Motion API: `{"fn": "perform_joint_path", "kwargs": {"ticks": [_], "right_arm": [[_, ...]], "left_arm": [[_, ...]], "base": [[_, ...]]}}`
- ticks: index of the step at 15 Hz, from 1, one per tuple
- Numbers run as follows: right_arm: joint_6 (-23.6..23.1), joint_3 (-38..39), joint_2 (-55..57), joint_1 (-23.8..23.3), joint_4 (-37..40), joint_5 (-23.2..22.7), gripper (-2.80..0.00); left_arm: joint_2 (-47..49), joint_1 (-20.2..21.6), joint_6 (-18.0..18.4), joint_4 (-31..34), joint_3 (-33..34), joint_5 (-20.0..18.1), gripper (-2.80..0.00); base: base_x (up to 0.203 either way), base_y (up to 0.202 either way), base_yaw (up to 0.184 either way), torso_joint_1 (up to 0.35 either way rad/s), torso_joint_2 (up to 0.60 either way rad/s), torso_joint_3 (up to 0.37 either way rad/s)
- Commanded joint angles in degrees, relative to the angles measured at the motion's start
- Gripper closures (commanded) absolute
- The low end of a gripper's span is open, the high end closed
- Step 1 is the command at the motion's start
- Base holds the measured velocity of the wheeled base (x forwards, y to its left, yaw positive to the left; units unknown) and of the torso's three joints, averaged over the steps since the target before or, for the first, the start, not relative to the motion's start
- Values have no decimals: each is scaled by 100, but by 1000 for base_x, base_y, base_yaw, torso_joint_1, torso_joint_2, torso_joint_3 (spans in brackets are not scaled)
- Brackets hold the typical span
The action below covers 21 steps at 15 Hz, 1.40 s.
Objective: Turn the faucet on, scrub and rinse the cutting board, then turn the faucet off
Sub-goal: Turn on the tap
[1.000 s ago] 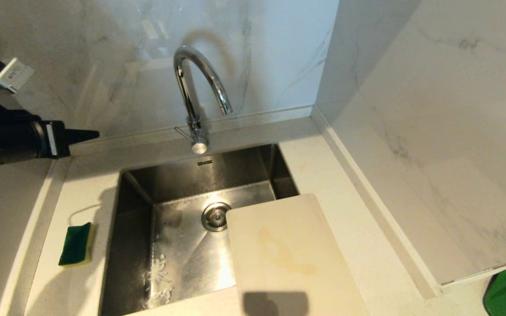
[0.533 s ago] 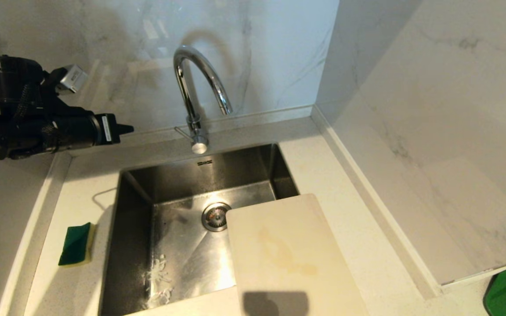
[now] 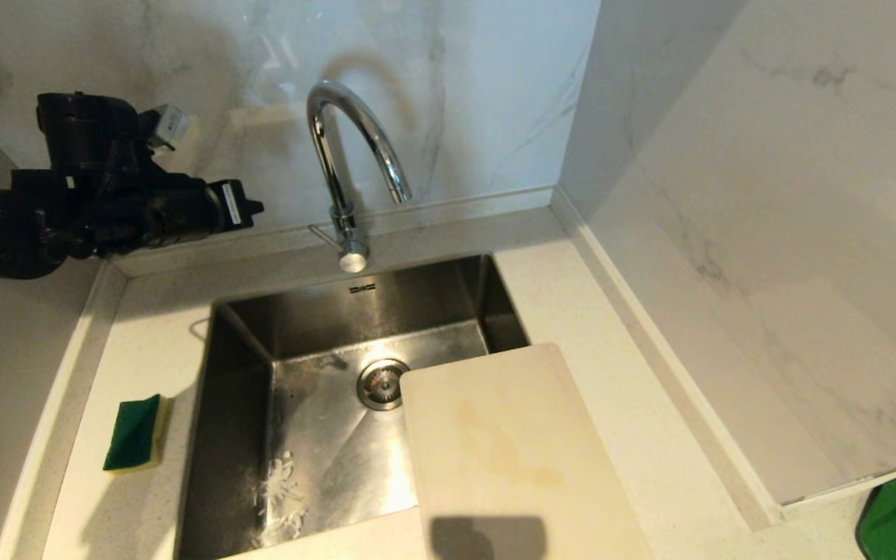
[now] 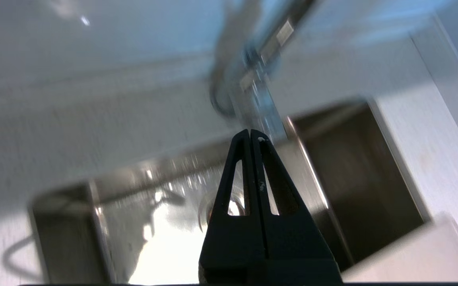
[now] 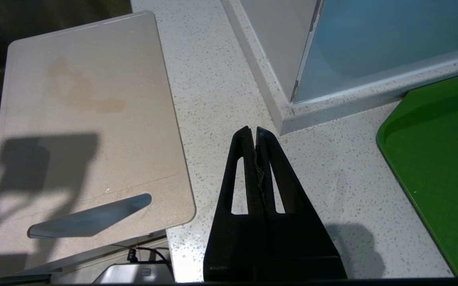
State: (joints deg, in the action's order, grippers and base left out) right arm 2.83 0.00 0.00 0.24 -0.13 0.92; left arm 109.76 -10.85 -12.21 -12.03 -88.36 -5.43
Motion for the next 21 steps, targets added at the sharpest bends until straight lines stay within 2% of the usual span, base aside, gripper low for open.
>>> {"fn": "perform_joint_path", "kwargs": {"ticks": [1,7,11,21], "right_arm": [[-2,0,0,2,-4,4,0],[-1,0,0,2,-4,4,0],[7,0,0,2,-4,-4,0],[1,0,0,2,-4,-4,0]], "left_arm": [[545,-31,-78,-5,-579,214,0],[1194,-105,-693,264,-1600,343,0],[1639,-191,-1033,816,-2548,343,0],[1979,-216,-1047,632,-2599,323,0]], "base": [[0,0,0,0,0,0],[0,0,0,0,0,0],[0,0,0,0,0,0],[0,0,0,0,0,0]]}}
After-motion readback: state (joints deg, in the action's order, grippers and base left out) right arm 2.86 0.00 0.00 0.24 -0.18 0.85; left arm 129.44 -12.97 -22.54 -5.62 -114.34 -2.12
